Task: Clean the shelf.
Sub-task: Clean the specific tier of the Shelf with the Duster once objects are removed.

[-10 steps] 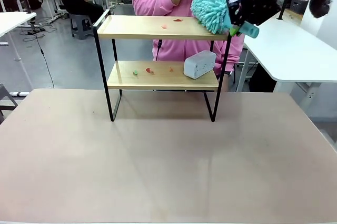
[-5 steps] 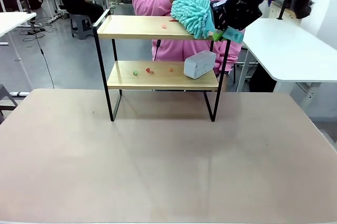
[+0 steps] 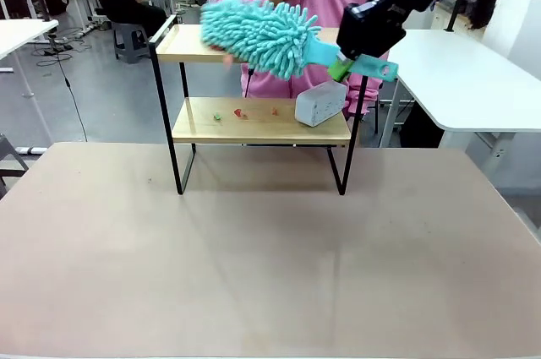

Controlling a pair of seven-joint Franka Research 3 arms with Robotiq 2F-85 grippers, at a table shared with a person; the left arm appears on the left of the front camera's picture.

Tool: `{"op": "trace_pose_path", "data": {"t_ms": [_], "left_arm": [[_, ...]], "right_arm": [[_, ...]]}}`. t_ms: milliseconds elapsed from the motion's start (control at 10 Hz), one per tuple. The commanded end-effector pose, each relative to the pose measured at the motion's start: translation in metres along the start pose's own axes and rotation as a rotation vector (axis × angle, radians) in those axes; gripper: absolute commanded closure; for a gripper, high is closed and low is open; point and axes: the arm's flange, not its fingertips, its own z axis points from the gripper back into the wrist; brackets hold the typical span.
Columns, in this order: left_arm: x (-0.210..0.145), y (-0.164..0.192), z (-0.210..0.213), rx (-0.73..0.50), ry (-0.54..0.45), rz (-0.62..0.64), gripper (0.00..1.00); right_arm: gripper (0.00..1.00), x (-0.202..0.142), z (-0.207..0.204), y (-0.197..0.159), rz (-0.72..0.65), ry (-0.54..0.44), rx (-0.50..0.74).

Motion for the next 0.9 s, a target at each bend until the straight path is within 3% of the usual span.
{"op": "trace_pose_path", "data": {"t_ms": [0, 100, 300, 600, 800], "left_arm": [[0.001, 0.000, -0.001, -0.014, -0.011, -0.024, 0.00], [0.001, 0.000, -0.001, -0.014, -0.011, -0.024, 0.00], [0.001, 0.000, -0.001, -0.014, -0.011, -0.024, 0.00], [0.001, 0.000, -0.001, -0.014, -0.011, -0.024, 0.00], [0.001, 0.000, -0.001, -0.014, -0.011, -0.024, 0.00]], "right_arm": [[0.88, -0.034, 0.027, -0.003, 0.307, 0.252, 0.146], [0.88, -0.048, 0.036, -0.005, 0.411, 0.318, 0.249], [0.88, -0.060, 0.048, -0.015, 0.370, 0.249, 0.299], [0.88, -0.064, 0.044, -0.027, 0.337, 0.222, 0.347], [0.88, -0.083, 0.069, -0.043, 0.321, 0.095, 0.445]]}}
